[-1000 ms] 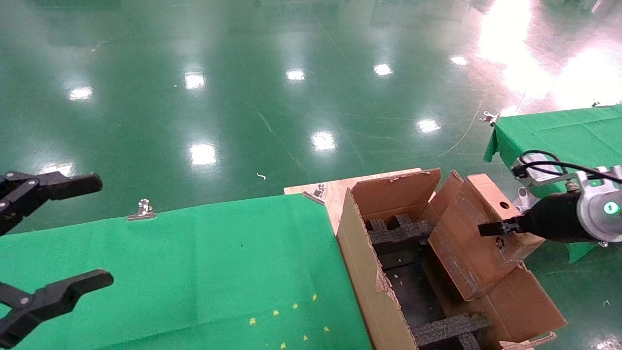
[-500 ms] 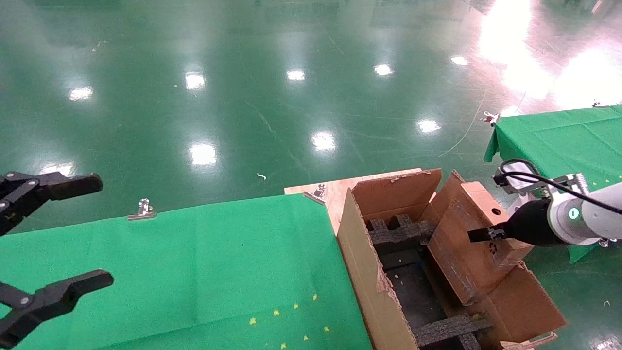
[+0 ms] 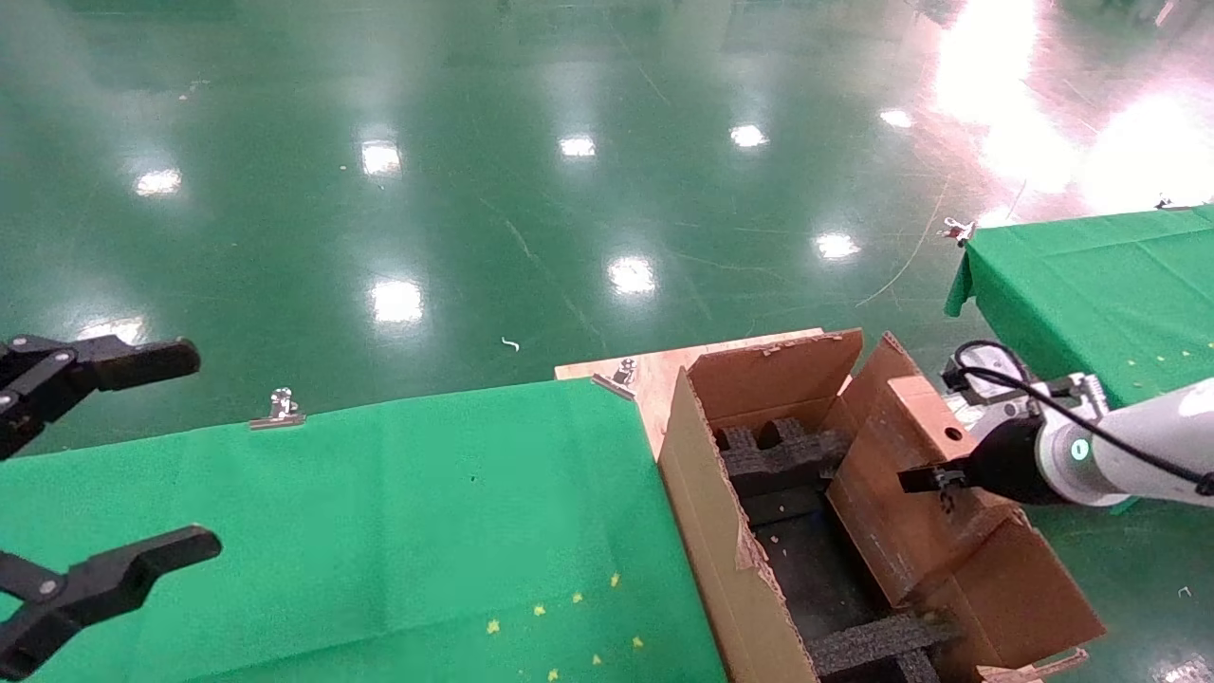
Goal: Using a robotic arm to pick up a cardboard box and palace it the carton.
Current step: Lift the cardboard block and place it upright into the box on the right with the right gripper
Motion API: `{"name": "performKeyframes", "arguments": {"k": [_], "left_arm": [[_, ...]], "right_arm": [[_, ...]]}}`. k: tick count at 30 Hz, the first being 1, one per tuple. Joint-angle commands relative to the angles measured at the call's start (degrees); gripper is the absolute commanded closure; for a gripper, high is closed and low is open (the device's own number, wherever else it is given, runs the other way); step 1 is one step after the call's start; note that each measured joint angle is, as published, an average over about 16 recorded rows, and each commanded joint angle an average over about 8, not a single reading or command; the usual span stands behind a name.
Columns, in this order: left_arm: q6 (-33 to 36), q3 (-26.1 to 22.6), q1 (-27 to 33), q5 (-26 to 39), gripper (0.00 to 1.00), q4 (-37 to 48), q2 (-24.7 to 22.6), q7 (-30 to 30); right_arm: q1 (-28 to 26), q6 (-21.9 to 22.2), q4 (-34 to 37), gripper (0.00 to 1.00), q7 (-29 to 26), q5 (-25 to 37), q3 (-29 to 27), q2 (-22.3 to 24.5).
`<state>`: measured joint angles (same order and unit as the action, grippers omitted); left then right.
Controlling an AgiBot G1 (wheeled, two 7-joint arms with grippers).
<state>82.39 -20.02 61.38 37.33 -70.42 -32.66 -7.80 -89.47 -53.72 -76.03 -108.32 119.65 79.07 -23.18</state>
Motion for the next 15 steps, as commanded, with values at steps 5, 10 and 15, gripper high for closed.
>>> {"name": "performKeyframes", "arguments": {"k": [5, 10, 15], "left_arm": [[0.00, 0.00, 0.00, 0.00, 0.00, 0.00, 0.00, 0.00], [0.00, 0.00, 0.00, 0.00, 0.00, 0.00, 0.00, 0.00], [0.00, 0.00, 0.00, 0.00, 0.00, 0.00, 0.00, 0.00]], "right_arm": [[2.37, 2.59, 1.48, 1.00, -1.62, 1.39, 0.83, -1.20], [4.07, 4.49, 3.56, 1.00, -1.85, 2.02, 1.50, -2.76], [5.56, 6.23, 5.88, 1.00, -1.12, 1.78, 2.10, -4.46]]}}
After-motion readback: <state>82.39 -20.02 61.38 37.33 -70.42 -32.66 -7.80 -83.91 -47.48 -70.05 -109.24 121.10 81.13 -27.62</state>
